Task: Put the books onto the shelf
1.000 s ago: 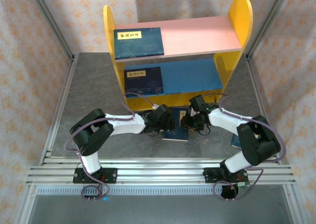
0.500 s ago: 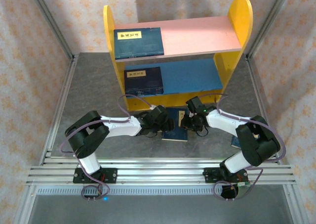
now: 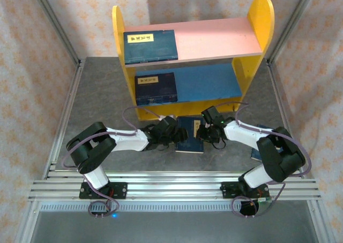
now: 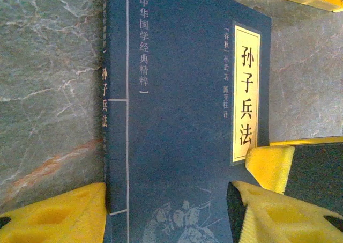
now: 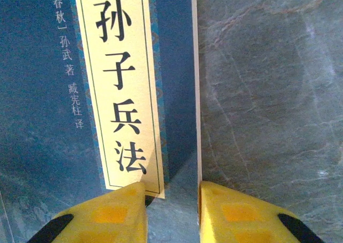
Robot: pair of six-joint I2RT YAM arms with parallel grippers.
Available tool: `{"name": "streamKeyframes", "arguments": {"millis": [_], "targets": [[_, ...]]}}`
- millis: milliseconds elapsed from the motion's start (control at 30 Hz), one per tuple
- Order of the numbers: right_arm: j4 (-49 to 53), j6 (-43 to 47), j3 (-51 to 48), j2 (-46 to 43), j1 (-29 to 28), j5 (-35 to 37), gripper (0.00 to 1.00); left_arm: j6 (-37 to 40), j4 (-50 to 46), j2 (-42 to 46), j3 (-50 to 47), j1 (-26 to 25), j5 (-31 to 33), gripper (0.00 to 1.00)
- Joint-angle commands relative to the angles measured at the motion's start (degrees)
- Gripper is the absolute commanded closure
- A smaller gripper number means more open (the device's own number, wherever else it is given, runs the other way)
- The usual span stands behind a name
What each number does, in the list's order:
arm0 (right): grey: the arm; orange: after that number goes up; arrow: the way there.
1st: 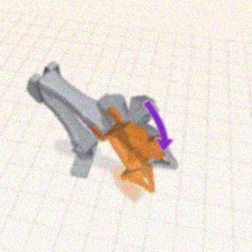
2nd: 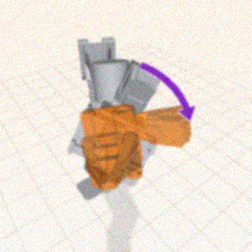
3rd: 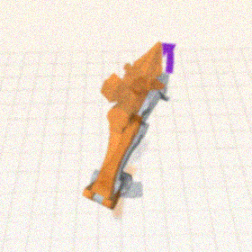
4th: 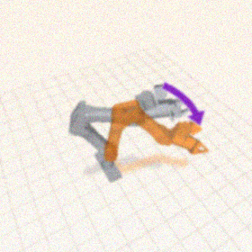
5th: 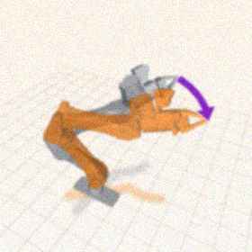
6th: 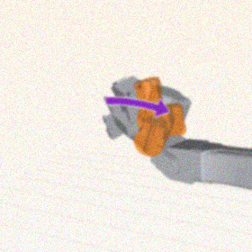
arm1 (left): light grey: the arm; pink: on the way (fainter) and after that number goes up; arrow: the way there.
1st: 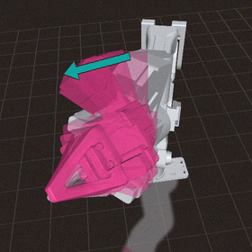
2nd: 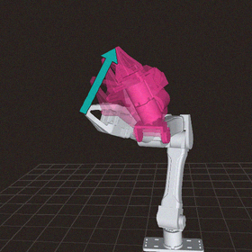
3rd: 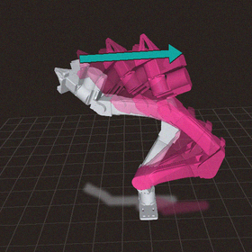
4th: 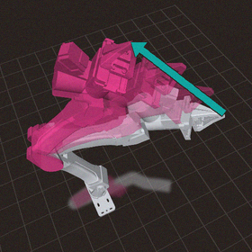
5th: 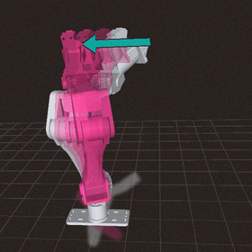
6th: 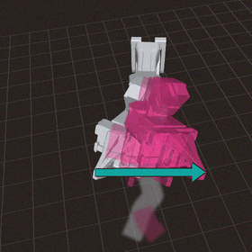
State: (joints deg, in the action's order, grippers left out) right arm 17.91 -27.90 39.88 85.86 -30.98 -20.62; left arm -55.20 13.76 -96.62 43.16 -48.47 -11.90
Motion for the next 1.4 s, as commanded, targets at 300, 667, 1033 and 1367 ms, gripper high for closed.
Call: {"name": "streamKeyframes", "arguments": {"millis": [300,667,1033,1367], "targets": [[-12.93,-1.76,-4.24,5.99,-5.91,-9.61,0.75,-4.61,16.55,2.03,-1.57,-0.58,-7.63,0.49],[-16.42,-2.1,-6.68,5.45,-6.28,-10.53,0.75,-4.77,16.83,4.63,-2.46,-0.88,-7.39,0.6],[-19.04,-1.64,-7.86,4.58,-6.31,-11.85,0.75,-5.22,18.07,4.07,-1.66,-1.32,-8.47,0.69],[-24.25,-2.34,-9.37,6.27,-6.28,-13.34,0.75,-5.36,20.27,4.91,-1.41,-1.37,-9.85,0.74]]}}
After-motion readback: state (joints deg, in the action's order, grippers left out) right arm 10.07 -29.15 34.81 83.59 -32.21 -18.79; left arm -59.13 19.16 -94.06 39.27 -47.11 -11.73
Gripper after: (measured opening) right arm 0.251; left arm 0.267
